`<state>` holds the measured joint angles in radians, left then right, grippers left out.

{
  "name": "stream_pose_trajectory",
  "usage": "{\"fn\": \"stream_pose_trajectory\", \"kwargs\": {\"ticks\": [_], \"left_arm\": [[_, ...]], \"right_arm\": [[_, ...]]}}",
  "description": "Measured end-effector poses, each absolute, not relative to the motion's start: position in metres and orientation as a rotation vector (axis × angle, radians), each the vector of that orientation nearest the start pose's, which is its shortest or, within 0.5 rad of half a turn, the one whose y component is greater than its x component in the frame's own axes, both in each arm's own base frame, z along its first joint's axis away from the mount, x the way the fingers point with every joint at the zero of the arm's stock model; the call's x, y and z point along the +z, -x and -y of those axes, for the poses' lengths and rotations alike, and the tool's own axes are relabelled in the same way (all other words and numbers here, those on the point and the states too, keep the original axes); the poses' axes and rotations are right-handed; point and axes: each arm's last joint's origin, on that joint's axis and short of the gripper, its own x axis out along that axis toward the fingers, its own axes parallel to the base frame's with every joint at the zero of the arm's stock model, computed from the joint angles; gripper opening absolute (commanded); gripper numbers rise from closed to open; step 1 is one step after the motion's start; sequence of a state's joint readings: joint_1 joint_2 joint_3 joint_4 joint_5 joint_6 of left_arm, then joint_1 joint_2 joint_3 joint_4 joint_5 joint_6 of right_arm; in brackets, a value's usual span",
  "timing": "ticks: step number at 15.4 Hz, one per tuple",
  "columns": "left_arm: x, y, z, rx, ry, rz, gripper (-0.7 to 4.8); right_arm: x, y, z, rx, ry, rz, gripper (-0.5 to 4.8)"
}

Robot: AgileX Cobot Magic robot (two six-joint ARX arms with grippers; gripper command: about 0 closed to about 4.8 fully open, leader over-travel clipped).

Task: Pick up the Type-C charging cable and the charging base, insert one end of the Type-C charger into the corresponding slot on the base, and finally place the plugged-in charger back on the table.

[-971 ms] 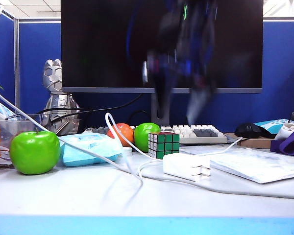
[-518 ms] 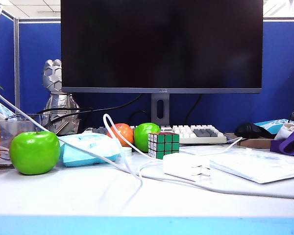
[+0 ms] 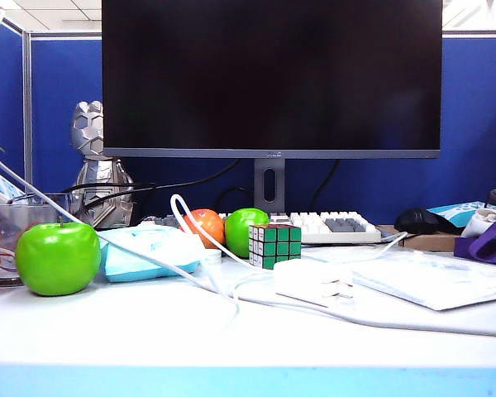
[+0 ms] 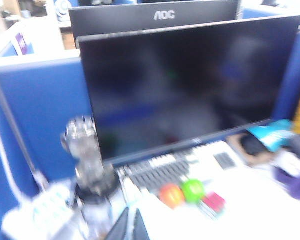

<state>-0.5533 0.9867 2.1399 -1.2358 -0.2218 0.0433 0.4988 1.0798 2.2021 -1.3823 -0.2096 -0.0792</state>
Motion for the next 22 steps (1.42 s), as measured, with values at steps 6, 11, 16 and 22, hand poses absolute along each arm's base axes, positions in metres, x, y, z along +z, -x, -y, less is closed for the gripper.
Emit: {"fn": "stream_pose_trajectory", "kwargs": {"ticks": [6, 11, 16, 22], "left_arm": [[0.515, 0.071, -0.051, -0.352, 0.019, -0.098, -0.06], [0.427, 0.033, -0.026, -0.384, -0.030, -0.186, -0.06], [0.317, -0.056, 0.036, -0.576, -0.003, -0.176, -0.06], [0.216, -0.096, 0.063, -0.658, 0.047, -0.173, -0.06]], "right_arm": [[0.443, -0.033, -0.025, 0.710, 0.153, -0.401, -0.01], [0.335, -0.069, -0.042, 0.645, 0.108, -0.175, -0.01], [0.233, -0.094, -0.050, 0.449, 0.035, -0.254, -0.01], [0.145, -0.098, -0.048, 0.325, 0.089, -0.436, -0.01]]}}
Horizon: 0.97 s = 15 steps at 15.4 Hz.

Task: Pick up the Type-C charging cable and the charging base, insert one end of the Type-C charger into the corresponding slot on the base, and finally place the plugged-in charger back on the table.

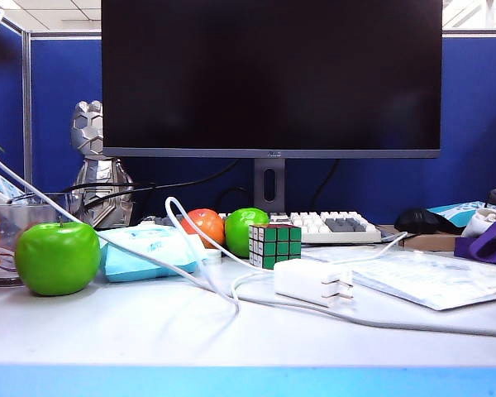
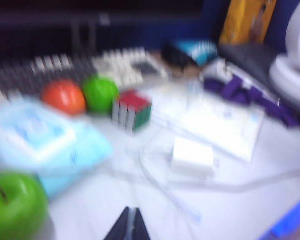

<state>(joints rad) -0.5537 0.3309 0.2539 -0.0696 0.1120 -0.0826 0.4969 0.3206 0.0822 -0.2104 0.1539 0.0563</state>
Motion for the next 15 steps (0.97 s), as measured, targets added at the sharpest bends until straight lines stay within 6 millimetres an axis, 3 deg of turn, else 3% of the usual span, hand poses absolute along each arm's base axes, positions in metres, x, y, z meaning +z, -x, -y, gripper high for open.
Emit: {"fn": "stream_pose_trajectory", "kwargs": {"ticks": [5, 7, 10, 11, 15], "left_arm": [[0.161, -0.100, 0.063, -0.590, 0.046, -0.158, -0.06], [0.155, -0.100, 0.061, -0.534, 0.038, -0.159, -0.06], [0.163, -0.097, 0.057, -0.464, -0.010, -0.061, -0.06], [0.167, -0.096, 0.041, -0.329, -0.042, 0.004, -0.06], [0.163, -0.096, 0.017, -0.169, -0.051, -0.026, -0.06]], "right_arm": [[0.140, -0.097, -0.047, 0.318, 0.075, -0.464, -0.01], [0.140, -0.097, -0.047, 0.317, 0.074, -0.464, -0.01], [0.140, -0.097, -0.047, 0.317, 0.074, -0.465, -0.01], [0.140, -0.097, -0.047, 0.318, 0.073, -0.465, -0.01], [0.140, -0.097, -0.047, 0.317, 0.072, -0.461, -0.01]]}}
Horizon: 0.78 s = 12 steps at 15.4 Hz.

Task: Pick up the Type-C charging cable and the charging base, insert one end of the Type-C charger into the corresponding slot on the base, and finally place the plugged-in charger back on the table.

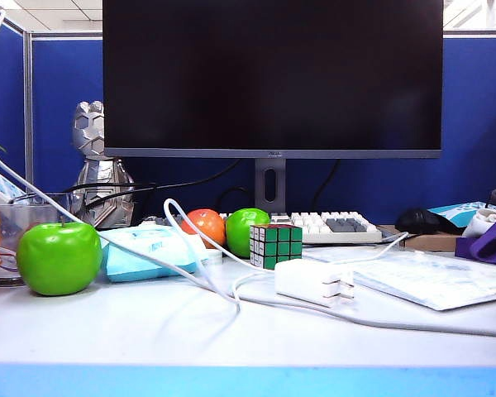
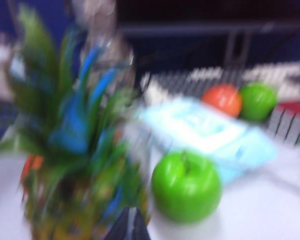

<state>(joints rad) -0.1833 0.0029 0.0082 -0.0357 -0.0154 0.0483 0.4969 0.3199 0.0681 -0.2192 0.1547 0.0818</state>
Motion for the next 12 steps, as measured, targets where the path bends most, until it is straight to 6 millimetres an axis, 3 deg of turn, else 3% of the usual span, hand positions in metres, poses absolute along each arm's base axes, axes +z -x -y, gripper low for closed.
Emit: {"fn": "stream_pose_trajectory", "kwargs": {"ticks": [4, 12], "left_arm": [[0.1509, -0.0958, 0.0092, -0.100, 0.081, -0.157, -0.06], [0.1509, -0.0957, 0.0094, -0.100, 0.122, -0.161, -0.05]], "right_arm": [[0.1406, -0.0961, -0.0471, 0.318, 0.069, -0.453, -0.01], [0.1407, -0.0961, -0.0471, 0.318, 0.069, -0.453, -0.01]]}}
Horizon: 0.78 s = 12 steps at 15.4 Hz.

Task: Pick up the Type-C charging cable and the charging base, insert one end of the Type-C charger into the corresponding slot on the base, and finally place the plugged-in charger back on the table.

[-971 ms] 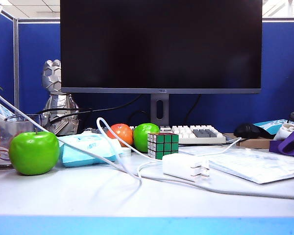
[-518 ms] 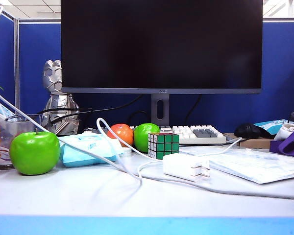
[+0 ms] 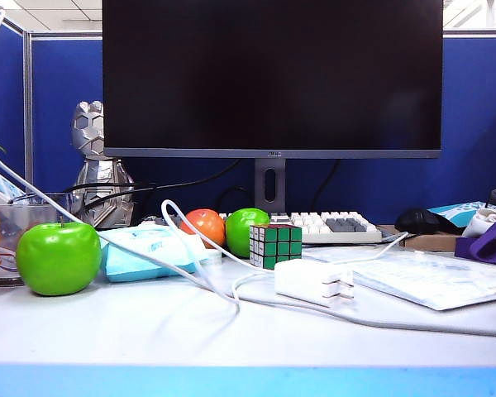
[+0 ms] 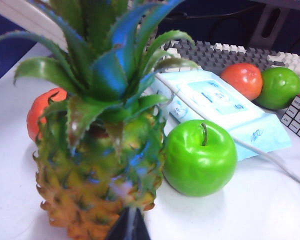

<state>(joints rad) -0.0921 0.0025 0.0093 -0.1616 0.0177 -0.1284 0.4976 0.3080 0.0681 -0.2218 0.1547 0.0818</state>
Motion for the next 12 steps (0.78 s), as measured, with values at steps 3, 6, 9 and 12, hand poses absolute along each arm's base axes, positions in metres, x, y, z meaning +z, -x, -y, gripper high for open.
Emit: {"fn": "stream_pose_trajectory", "kwargs": {"ticks": [3, 6, 9, 12], "left_arm": [[0.151, -0.096, 0.009, -0.100, 0.123, -0.161, -0.05], [0.151, -0.096, 0.009, -0.100, 0.122, -0.161, -0.05], [0.151, -0.096, 0.009, -0.100, 0.123, -0.162, -0.05], [0.151, -0.096, 0.009, -0.100, 0.123, -0.161, -0.05]], "right_arm": [[0.138, -0.098, -0.026, -0.011, 0.092, -0.355, -0.01], [0.154, -0.093, -0.013, -0.105, 0.041, -0.156, -0.01], [0.152, -0.096, -0.006, -0.080, 0.140, -0.146, -0.01], [0.151, -0.096, -0.004, -0.022, 0.073, -0.160, -0.01]]}}
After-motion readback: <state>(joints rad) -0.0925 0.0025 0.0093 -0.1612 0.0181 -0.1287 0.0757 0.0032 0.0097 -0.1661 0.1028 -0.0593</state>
